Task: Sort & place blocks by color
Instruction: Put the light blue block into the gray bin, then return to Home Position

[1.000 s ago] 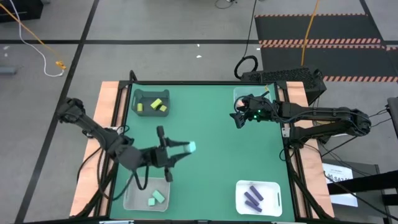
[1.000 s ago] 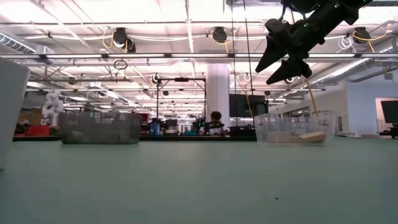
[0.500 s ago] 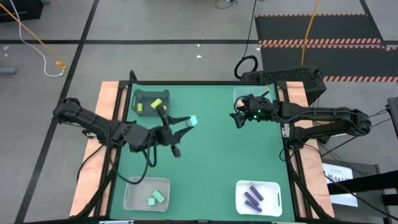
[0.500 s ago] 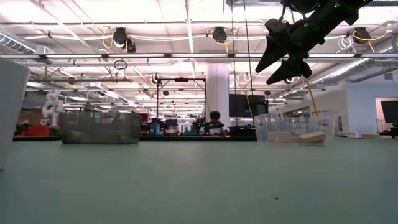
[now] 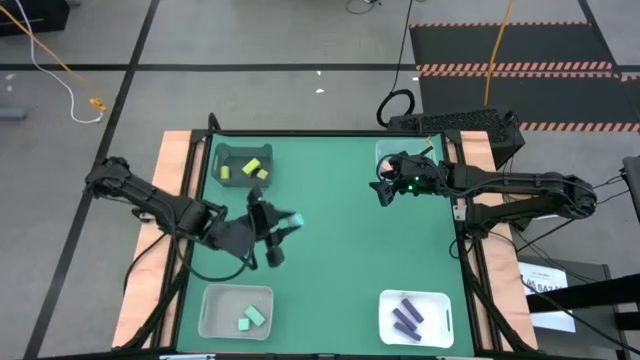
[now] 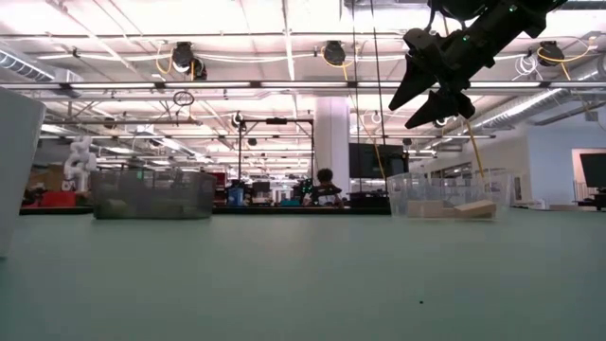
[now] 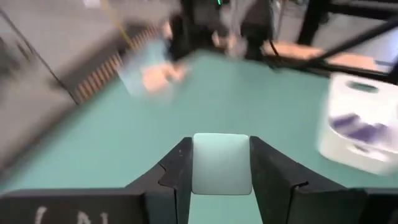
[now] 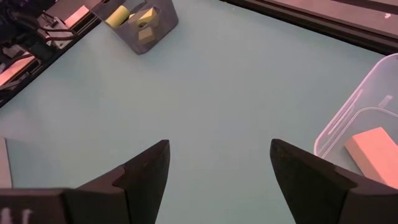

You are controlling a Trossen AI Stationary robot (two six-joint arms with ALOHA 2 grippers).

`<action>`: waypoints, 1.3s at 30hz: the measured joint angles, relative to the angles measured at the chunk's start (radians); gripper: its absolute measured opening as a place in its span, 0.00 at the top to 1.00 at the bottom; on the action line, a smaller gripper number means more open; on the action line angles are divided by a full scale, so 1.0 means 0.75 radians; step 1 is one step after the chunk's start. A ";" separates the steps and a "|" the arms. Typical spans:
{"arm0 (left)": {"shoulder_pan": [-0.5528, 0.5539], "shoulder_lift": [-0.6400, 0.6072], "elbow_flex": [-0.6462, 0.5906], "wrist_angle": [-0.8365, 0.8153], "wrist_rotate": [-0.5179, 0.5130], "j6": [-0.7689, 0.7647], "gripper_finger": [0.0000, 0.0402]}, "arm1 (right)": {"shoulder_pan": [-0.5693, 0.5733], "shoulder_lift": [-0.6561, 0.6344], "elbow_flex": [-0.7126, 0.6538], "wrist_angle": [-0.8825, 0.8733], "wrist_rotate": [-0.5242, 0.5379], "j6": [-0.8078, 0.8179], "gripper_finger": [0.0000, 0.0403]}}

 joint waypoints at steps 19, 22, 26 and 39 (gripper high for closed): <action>-0.417 0.102 -0.042 -0.609 0.652 -1.290 0.69 | 0.000 0.000 0.000 0.000 0.000 0.000 0.33; -0.449 0.131 -0.092 -0.577 0.763 -1.347 0.69 | 0.000 0.000 0.000 0.000 0.000 0.000 0.33; -0.476 0.145 -0.169 -0.499 0.845 -1.364 0.69 | 0.000 0.000 0.000 0.000 0.000 0.000 0.33; -0.483 0.146 -0.319 -0.272 0.940 -1.369 0.39 | 0.000 0.000 0.000 0.000 0.000 -0.001 0.33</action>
